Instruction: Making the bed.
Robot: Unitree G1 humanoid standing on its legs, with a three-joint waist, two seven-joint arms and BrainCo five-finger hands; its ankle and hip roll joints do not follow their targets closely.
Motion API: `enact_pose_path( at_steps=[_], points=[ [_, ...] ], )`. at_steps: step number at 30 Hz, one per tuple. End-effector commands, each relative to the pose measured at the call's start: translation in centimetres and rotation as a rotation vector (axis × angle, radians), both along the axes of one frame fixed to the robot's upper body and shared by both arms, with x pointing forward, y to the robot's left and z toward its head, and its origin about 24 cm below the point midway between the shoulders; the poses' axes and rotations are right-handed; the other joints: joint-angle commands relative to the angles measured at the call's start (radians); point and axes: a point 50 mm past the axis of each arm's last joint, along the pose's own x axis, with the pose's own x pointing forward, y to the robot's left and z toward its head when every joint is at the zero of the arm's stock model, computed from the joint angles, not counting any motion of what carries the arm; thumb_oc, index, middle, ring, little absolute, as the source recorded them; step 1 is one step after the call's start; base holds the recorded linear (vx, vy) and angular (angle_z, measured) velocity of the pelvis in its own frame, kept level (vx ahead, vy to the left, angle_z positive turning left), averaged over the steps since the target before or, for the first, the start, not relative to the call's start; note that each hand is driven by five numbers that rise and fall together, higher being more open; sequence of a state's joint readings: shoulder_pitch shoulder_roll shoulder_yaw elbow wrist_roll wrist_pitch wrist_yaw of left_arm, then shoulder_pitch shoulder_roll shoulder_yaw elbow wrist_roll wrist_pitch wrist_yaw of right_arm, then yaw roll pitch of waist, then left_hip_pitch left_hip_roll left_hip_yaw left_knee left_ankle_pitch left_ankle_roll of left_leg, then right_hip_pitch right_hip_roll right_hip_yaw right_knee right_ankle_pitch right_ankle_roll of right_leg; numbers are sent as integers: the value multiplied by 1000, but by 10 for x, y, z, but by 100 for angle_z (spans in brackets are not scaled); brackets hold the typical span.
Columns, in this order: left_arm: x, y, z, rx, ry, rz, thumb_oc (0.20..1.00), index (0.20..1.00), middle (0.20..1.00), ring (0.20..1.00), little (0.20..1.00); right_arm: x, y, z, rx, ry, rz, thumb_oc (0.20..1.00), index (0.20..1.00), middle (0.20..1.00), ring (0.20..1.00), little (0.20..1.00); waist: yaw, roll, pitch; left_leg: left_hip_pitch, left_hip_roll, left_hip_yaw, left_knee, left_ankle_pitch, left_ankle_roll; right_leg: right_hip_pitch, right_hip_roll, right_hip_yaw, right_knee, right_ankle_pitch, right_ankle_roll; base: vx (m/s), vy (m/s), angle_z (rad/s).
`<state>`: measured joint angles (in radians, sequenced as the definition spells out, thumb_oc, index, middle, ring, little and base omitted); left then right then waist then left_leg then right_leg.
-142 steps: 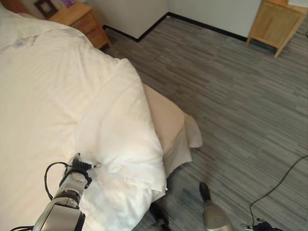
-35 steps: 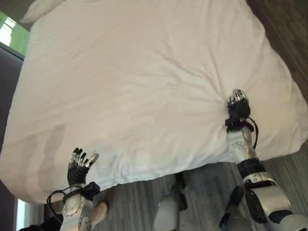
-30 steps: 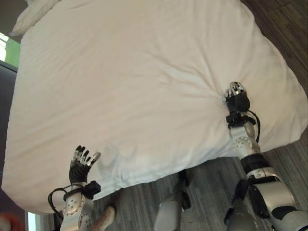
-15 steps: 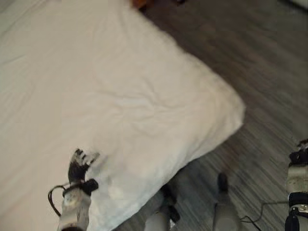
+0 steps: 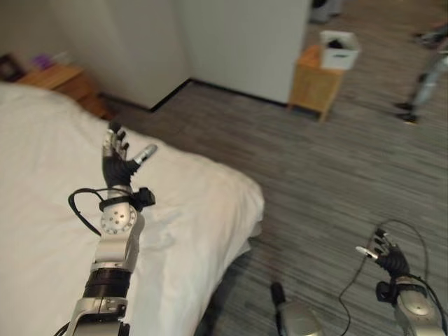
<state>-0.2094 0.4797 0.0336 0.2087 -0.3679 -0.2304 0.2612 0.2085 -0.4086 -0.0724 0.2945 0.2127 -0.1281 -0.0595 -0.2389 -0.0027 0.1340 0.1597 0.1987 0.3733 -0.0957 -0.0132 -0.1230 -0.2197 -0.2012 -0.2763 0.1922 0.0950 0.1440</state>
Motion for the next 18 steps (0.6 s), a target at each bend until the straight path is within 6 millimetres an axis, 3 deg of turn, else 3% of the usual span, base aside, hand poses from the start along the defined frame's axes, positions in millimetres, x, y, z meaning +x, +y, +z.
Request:
enact_pose_path(
  at_steps=[1, 2, 3, 4, 5, 6, 9, 10, 11, 12, 13, 15, 16, 17, 18],
  points=[
    [-30, 4, 34, 48, -173, -39, 1000, 1000, 1000, 1000, 1000, 32, -10, 48, -93, -206, 29, 1000, 1000, 1000, 1000, 1000, 51, 40, 4, 32, 26, -37, 8, -15, -38, 63, -78, -72, -58, -5, 55, 12, -172, -105],
    [-46, 4, 15, 47, -110, -47, 1000, 1000, 1000, 1000, 1000, 34, -9, 50, -95, -218, 27, 1000, 1000, 1000, 1000, 1000, 68, 37, 7, 37, 33, -33, 8, -17, -43, 60, -90, -87, -77, 1, 55, 29, -167, -83],
    [-51, 4, 13, 46, -101, -44, 1000, 1000, 1000, 1000, 1000, 32, -8, 48, -98, -209, 33, 1000, 1000, 1000, 1000, 1000, 66, 39, 0, 39, 34, -29, 8, -18, -44, 62, -87, -85, -82, 4, 55, 169, -272, -51],
    [-67, 1, -19, -17, 11, -53, 1000, 1000, 1000, 1000, 1000, 37, -1, 54, -96, -249, 50, 1000, 1000, 1000, 1000, 1000, 93, 37, 5, 83, 53, -1, 9, -34, -60, 31, -123, -108, -95, 46, 76, 149, -205, -42],
    [-67, 1, -19, -18, 12, -53, 1000, 1000, 1000, 1000, 1000, 37, -1, 54, -96, -249, 50, 1000, 1000, 1000, 1000, 1000, 95, 37, 5, 85, 53, 2, 9, -35, -60, 30, -122, -105, -95, 46, 76, 321, -444, -91],
    [-74, 1, -36, -39, 79, -57, 1000, 1000, 1000, 1000, 1000, 40, 5, 63, -95, -296, 79, 1000, 1000, 1000, 1000, 1000, 103, 36, -2, 126, 83, 36, 16, -25, -83, 24, -127, -131, -126, 44, 77, 247, -340, -86],
    [-87, 1, -58, -75, 167, -48, 1000, 1000, 1000, 1000, 1000, 41, 14, 77, -119, -354, 145, 1000, 1000, 1000, 1000, 1000, 112, 66, -9, 139, 180, 67, 130, 104, -125, 38, -55, -155, -114, 4, 39, 285, -388, -60],
    [-88, 1, -62, -87, 190, -43, 1000, 1000, 1000, 1000, 1000, 45, 17, 84, -145, -380, 171, 1000, 1000, 1000, 1000, 1000, 123, 70, -6, 123, 198, 49, 214, 170, -113, 53, -26, -157, -120, -15, 16, 298, -388, -94],
    [-87, 0, -64, -99, 196, -42, 1000, 1000, 1000, 1000, 1000, 51, 20, 94, -173, -413, 199, 1000, 1000, 1000, 1000, 1000, 147, 67, 8, 68, 214, -5, 343, 214, -91, 78, 9, -151, -133, -42, -16, 250, -449, -130],
    [-83, -2, -62, -95, 192, -48, 1000, 1000, 1000, 1000, 1000, 57, 23, 106, -222, -453, 225, 1000, 1000, 1000, 1000, 1000, 171, 54, 34, -30, 226, -95, 501, 222, -70, 113, 28, -156, -149, -64, -51, 215, -464, -115],
    [-82, -3, -60, -89, 181, -50, 1000, 1000, 1000, 1000, 1000, 61, 24, 119, -267, -490, 248, 1000, 1000, 1000, 1000, 1000, 191, 39, 50, -74, 220, -130, 576, 235, -56, 142, 37, -152, -163, -81, -69, 253, -445, -84],
    [-81, -7, -58, -91, 170, -62, 1000, 1000, 1000, 1000, 1000, 66, 26, 128, -298, -515, 266, 1000, 1000, 1000, 1000, 1000, 239, 7, 77, -230, 108, -202, 680, 115, -18, 210, 40, -118, -202, -111, -80, 273, -256, -37],
    [-80, -7, -58, -90, 168, -62, 1000, 1000, 1000, 1000, 1000, 66, 26, 129, -298, -516, 265, 1000, 1000, 1000, 1000, 1000, 237, 2, 75, -239, 101, -201, 684, 115, -11, 206, 32, -121, -204, -106, -78, 299, -98, -40],
    [-81, -8, -56, -92, 155, -65, 1000, 1000, 1000, 1000, 1000, 68, 29, 131, -306, -521, 283, 1000, 1000, 1000, 1000, 1000, 268, 1, 87, -330, 63, -205, 673, 67, -16, 253, 43, -86, -223, -132, -64, 293, -12, -35],
    [-82, -9, -55, -95, 149, -67, 1000, 1000, 1000, 1000, 1000, 68, 29, 131, -311, -523, 284, 1000, 1000, 1000, 1000, 1000, 285, -4, 87, -371, 44, -181, 619, 61, -9, 277, 39, -74, -241, -137, -53, 455, -13, -26]
  ],
)
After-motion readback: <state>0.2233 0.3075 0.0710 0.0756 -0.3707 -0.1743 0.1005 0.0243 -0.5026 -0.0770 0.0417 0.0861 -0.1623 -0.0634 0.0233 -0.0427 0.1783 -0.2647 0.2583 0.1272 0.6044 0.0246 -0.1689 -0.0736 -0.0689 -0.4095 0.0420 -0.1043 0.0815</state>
